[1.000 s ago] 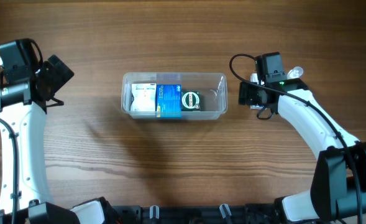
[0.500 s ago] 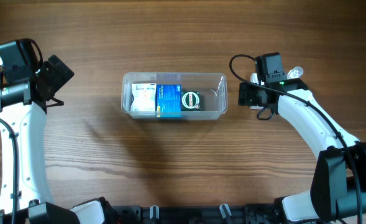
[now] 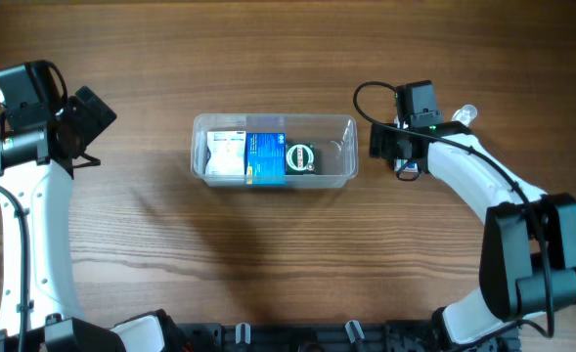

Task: Pack container
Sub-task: 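Lower the right gripper and grasp the Panadol box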

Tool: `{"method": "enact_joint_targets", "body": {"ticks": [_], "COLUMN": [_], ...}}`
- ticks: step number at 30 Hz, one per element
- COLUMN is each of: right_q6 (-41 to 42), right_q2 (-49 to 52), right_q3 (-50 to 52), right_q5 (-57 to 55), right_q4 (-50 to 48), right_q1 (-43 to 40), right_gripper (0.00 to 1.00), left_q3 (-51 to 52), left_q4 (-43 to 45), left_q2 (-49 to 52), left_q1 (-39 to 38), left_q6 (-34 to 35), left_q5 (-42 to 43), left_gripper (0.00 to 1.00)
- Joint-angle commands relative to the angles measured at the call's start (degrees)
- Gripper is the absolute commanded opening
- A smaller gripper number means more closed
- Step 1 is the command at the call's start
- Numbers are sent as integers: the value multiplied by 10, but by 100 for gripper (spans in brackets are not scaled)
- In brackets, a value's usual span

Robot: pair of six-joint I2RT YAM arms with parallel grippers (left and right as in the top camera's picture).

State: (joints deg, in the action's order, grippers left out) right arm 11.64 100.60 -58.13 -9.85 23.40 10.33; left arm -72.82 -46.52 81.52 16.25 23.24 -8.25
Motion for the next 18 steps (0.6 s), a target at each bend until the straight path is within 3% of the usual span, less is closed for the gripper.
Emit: {"method": "enact_joint_targets", "body": {"ticks": [1, 18], "right_q6": [-11, -9], "right_q2": [12, 12], "right_q3": [5, 5], "right_q5": [-7, 18], "right_q4": [-11, -17], "right_q1": [-8, -25], "right_gripper": [100, 99], "left_q3": [0, 0], "left_q4": [1, 1], "left_q2": [-5, -5], "left_q1": [3, 3], "left_q6": [-3, -3], "left_q5": [1, 1], "left_gripper": [100, 100]}}
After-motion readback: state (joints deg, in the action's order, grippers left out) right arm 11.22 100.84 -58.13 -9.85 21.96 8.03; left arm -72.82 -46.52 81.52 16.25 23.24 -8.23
